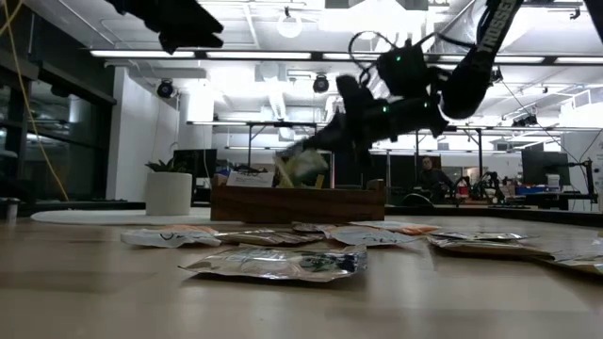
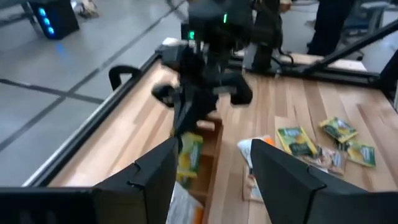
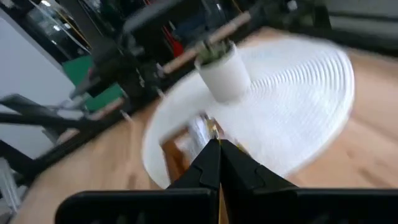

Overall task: Pick & Place Tea
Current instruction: Put the yellow tea bag into the middle section of the wooden organizer

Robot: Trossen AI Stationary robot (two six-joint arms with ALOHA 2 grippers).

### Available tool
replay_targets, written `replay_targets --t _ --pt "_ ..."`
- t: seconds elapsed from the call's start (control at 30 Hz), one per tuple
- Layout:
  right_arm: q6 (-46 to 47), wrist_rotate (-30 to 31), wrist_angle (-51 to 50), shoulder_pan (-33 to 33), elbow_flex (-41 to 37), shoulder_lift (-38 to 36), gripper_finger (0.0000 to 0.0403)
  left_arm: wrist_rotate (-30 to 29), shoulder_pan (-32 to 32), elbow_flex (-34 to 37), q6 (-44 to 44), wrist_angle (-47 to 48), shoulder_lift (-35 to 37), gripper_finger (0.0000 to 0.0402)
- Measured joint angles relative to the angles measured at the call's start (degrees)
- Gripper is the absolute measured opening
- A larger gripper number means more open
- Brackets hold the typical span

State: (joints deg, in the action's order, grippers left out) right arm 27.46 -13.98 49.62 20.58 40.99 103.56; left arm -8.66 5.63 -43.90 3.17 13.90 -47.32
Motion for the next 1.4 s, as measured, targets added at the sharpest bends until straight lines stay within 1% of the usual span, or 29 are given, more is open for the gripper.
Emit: replay_targets --t 0.2,0.53,1.17,1.4 --pt "0.8 1.9 2.5 -0.3 0.0 2.2 0.0000 0.0 0.0 -0.1 -1.0 0.0 0.5 0.0202" --pt "0.1 3.5 0.5 -0.2 0.0 2.3 0.0000 -0.5 0.0 -0.1 -1.2 -0.4 0.4 0.0202" --pt "0.5 3.2 -0.5 -0.4 0.4 2.3 0.0000 -1.0 0.0 -0.1 -1.2 -0.5 0.4 0.0202" --pt "0.5 3.1 -0.9 -0.4 2.7 3.7 0.0000 -1.0 0.0 -0.1 -1.2 -0.5 0.4 0.0202"
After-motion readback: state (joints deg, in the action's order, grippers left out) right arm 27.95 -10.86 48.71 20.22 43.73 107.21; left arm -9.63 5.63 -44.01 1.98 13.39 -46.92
